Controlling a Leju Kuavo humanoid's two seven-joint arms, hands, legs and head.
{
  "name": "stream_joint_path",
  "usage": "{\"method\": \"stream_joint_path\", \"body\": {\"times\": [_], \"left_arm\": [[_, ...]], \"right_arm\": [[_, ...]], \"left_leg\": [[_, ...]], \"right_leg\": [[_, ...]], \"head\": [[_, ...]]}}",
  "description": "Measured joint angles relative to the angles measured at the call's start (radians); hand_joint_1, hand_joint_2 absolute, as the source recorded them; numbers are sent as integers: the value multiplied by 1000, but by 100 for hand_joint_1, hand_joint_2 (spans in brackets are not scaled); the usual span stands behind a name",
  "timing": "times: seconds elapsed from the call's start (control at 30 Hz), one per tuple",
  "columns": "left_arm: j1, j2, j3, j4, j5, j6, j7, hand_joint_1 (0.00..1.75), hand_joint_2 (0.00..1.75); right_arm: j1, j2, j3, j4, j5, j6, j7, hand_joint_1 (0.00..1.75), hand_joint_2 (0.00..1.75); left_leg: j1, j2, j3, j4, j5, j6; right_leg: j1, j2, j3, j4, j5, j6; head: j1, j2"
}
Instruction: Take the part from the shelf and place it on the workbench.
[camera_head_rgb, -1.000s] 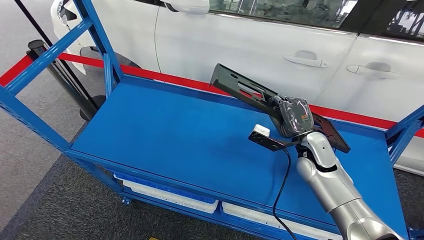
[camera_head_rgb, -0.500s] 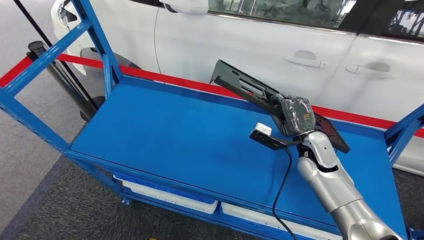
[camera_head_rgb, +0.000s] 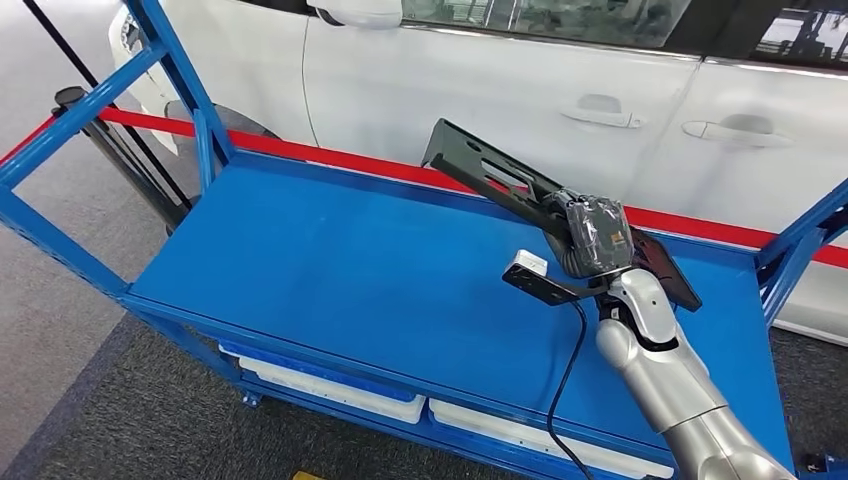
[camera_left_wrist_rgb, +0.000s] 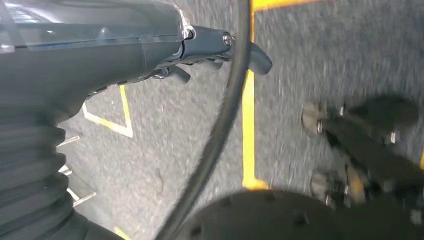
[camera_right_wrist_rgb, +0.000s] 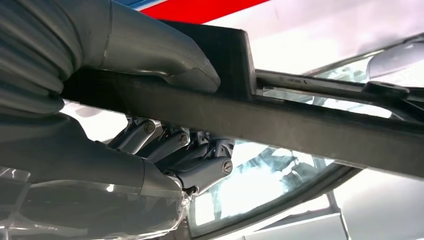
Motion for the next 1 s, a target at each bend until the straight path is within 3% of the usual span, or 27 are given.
{"method": "stream_joint_path", "body": {"times": [0.07,0.17,0.23,0.27,0.37,0.4,0.43,0.53,0.57,0.6,0.67,0.7,0.73,0.77,0.83,0.9,0.93,1.0], "left_arm": [[0,0,0,0,0,0,0,0,175],[-1,0,0,0,1,0,0,0,175],[-1,0,0,0,2,0,0,0,175],[0,0,0,0,2,0,0,0,175],[-3,0,0,0,3,0,0,0,175],[-5,1,0,0,3,0,0,0,175],[-6,1,0,0,3,0,0,0,175],[-7,1,0,0,3,0,0,0,175],[-7,1,0,0,3,0,0,0,175],[-7,1,0,0,2,0,0,0,175],[-7,1,-1,0,1,0,0,0,175],[-6,1,-2,0,0,0,-2,0,175],[-6,0,-3,0,-1,0,-4,0,175],[-6,0,-3,0,-1,0,-7,0,175],[-7,0,-4,0,-1,0,-12,0,175],[-8,-1,-4,0,-2,0,-14,0,175],[-8,-2,-5,0,-3,0,-14,0,175],[-7,-3,-5,0,-4,0,-7,0,175]], "right_arm": [[0,0,0,-5,0,1,0,175,175],[1,0,0,-11,0,1,-1,175,175],[3,0,0,-11,0,1,-1,175,175],[3,0,0,-11,0,1,-1,175,175],[3,0,-2,-16,0,1,-1,175,175],[3,0,-3,-19,0,1,-1,175,175],[3,0,-5,-20,0,1,-1,175,175],[5,0,-7,-22,-1,1,-3,175,175],[5,0,-8,-22,-3,0,-5,175,175],[6,-1,-10,-23,-7,-1,-11,175,175],[9,-1,-14,-28,-19,-5,-28,175,175],[13,-1,-14,-35,-23,-8,-36,175,175],[16,0,-13,-47,-22,-11,-42,175,175],[19,0,-11,-64,-18,-14,-46,175,175],[21,0,-4,-111,-4,-24,-51,175,175],[21,1,3,-164,11,-33,-56,175,175],[21,1,7,-188,17,-36,-59,175,175],[25,2,16,-226,23,-41,-63,175,175]], "left_leg": [[2,4,-17,42,-41,-7],[2,9,-76,224,-161,-10],[2,9,-80,287,-192,-6],[0,9,-52,259,-181,-1],[-11,11,89,47,-123,25],[-16,12,114,1,-113,30],[-21,13,120,-18,-109,32],[-23,13,111,-35,-75,43],[-21,14,106,-43,-61,49],[-19,16,99,-51,-45,54],[-21,17,75,-52,-25,61],[-22,18,62,-50,-16,62],[-22,18,48,-47,-9,62],[-23,17,35,-43,-2,61],[-22,17,11,-30,7,57],[-25,16,-7,-15,12,49],[-26,16,-12,-10,16,44],[-27,15,-17,-9,27,32]], "right_leg": [[0,-5,-8,-2,10,-17],[7,-11,-30,-3,27,-32],[14,-13,-47,-2,40,-35],[18,-14,-55,-2,47,-35],[25,-14,-71,-3,69,-30],[25,-15,-74,-5,76,-25],[24,-17,-76,-8,84,-18],[20,-20,-78,-22,99,2],[20,-19,-82,-14,81,6],[21,-18,-92,15,43,9],[20,-15,-120,125,-56,12],[20,-15,-130,185,-89,14],[20,-15,-129,224,-96,16],[19,-15,-113,232,-82,17],[18,-15,-34,150,-38,16],[23,-14,55,27,-36,8],[25,-14,78,-11,-45,3],[27,-14,82,-32,-48,-11]], "head": [[0,0],[0,0],[0,0],[0,0],[0,0],[0,0],[0,0],[0,0],[0,0],[0,0],[0,0],[0,0],[0,0],[0,0],[0,0],[0,0],[0,0],[0,0]]}}
